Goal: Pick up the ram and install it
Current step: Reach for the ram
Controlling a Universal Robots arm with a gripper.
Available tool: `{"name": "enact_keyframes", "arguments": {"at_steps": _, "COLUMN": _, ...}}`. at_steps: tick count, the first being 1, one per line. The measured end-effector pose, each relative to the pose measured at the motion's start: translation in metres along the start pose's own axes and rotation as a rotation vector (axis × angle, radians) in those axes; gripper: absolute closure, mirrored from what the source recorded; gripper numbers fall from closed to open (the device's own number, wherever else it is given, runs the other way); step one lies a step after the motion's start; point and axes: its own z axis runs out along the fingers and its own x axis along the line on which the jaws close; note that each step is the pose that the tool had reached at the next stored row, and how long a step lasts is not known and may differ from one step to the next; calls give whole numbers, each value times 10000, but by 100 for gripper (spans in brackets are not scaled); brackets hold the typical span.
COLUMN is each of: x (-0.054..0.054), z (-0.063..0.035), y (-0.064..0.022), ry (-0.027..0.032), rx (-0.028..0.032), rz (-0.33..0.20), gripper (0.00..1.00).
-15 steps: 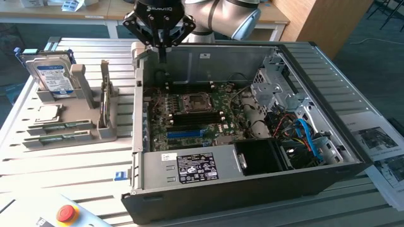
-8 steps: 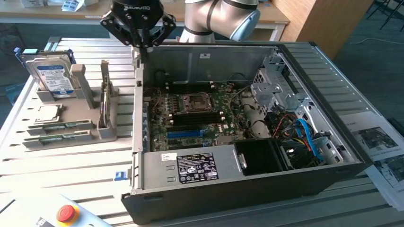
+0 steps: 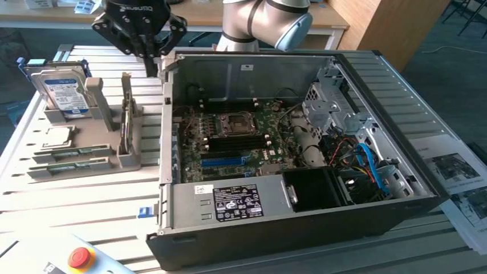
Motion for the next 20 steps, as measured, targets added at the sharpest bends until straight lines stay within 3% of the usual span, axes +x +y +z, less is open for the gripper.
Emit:
{"name": "enact_keyframes", "arguments": {"at_steps": 7, "x": 316, "z": -8, "y": -24, "ry": -5, "rx": -1, "rz": -1, "gripper": 90}}
{"name": "enact_keyframes", "arguments": {"at_steps": 9, "x": 499, "z": -13, "y": -37, "ry": -12, "rx": -1, "rz": 0, "gripper": 90}}
{"name": "enact_keyframes", "arguments": {"at_steps": 20, "x": 995, "z": -27, "y": -74, "ry": -15, "rx": 0, "rz": -1, "gripper": 90}}
